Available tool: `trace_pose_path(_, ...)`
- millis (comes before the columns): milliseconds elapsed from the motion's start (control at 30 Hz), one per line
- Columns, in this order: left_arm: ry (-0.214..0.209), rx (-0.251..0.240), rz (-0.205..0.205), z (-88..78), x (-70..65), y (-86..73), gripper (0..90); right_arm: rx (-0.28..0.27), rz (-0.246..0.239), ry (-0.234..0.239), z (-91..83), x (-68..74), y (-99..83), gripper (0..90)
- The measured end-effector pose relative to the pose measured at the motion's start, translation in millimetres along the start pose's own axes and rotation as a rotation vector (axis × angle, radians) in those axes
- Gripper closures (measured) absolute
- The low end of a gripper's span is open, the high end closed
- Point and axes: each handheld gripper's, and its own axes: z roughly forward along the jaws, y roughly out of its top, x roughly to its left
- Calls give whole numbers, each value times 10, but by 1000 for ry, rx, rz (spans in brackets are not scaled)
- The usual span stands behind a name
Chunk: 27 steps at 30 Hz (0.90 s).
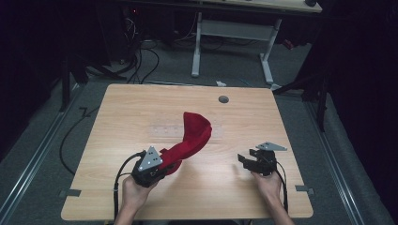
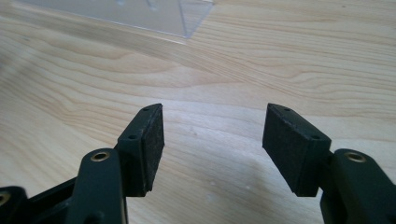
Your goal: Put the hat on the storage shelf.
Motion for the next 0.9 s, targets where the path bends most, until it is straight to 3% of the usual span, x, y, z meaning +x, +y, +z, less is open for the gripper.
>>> trace_pose_path(100,2,1,9,6,6,19,861,-6,-7,-47,6,-4,-49,381)
trace_pose_path(267,14,-33,-26,9,47,77,860,21,-45,-92,44,-22,-93,375)
trace_pose_path(500,38,-60,-62,1,111,183,861,43,-70,-115,96,-4,-147,374)
trace_pose_path(900,60,-101,-112,4,225,323,860,42,-61,-115,99,-4,-147,370)
